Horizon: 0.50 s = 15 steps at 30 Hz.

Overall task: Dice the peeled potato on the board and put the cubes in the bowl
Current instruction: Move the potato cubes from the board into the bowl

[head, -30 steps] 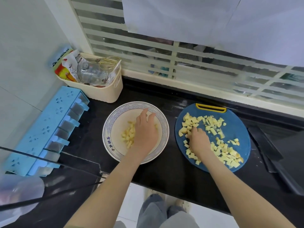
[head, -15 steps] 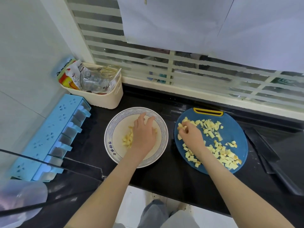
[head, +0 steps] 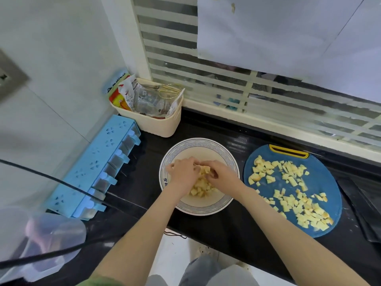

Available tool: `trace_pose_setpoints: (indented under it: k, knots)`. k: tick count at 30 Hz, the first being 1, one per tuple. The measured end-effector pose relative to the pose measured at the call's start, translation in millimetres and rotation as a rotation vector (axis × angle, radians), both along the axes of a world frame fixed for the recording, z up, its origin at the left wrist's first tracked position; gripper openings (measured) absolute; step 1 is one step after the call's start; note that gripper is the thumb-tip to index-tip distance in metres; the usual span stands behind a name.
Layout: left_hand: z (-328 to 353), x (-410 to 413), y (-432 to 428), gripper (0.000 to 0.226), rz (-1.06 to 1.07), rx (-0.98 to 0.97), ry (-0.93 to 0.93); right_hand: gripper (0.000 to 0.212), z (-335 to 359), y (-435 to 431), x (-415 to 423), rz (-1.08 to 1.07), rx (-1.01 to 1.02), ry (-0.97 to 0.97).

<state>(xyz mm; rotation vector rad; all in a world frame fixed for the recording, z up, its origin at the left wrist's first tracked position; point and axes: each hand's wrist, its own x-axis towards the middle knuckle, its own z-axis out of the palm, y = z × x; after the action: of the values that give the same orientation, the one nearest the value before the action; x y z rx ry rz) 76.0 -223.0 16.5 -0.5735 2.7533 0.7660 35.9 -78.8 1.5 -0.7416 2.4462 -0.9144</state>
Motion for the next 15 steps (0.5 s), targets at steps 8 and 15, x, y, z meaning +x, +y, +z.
trace_pose_setpoints:
  k: [8, 15]
  knots:
    - [2.0, -1.3, -3.7, 0.035, -0.130, -0.191, -0.008, 0.033, -2.3, 25.7, -21.5, -0.341, 0.103, 0.240]
    - [-1.8, -7.2, 34.3, 0.032, -0.231, -0.079, 0.120, 0.025, -39.9, 95.4, -15.8, -0.557, 0.598, 0.066]
